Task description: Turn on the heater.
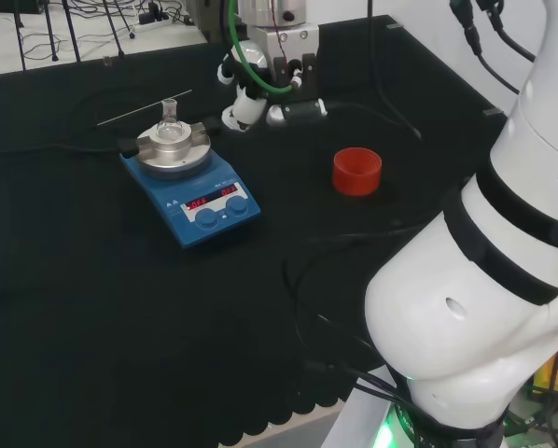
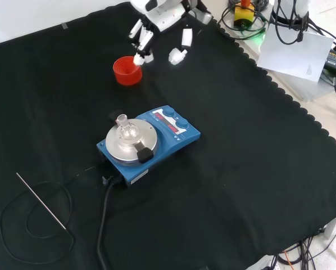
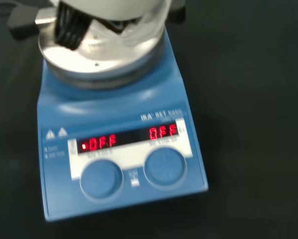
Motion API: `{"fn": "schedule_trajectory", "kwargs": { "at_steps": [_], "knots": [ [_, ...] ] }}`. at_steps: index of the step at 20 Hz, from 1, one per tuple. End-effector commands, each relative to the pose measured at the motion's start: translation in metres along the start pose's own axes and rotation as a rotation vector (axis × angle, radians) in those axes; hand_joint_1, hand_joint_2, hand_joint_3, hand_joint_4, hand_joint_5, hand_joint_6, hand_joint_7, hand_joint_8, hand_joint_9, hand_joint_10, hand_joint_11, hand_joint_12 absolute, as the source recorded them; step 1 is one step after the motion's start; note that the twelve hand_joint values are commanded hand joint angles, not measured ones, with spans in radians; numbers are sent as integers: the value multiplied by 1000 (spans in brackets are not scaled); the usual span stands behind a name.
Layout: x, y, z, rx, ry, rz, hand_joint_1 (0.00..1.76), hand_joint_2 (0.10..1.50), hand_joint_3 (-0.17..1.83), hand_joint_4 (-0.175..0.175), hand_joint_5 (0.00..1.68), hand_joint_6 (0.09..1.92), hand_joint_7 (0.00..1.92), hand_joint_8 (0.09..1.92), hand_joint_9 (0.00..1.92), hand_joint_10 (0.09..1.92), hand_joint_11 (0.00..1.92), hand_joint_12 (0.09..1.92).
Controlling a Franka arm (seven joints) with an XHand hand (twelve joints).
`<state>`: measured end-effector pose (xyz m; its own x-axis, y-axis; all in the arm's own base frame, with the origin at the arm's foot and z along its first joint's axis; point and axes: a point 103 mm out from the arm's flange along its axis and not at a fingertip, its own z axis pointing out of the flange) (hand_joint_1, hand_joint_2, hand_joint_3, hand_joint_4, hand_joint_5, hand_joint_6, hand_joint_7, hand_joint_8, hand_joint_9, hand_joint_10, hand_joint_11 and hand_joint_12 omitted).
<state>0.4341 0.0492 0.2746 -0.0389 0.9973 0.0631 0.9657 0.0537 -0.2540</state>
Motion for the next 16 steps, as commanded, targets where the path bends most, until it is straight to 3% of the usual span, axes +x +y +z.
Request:
{"fn": "schedule_trajectory", "kwargs": {
  "at_steps": [1,9,12,16],
  "knots": [
    [-11,-37,11,58,-40,26,1040,655,740,-43,405,252,976,747,1077,618,564,1260],
    [-13,-62,22,133,-85,33,1115,715,711,-74,370,189,1267,1004,1419,855,1442,872],
    [-10,-66,28,162,-100,30,1117,728,699,-73,354,156,1345,1098,1483,971,1591,907],
    [-4,-66,33,199,-119,19,1126,743,694,-68,367,126,1467,1360,1614,1234,1716,1133]
  ]
}}
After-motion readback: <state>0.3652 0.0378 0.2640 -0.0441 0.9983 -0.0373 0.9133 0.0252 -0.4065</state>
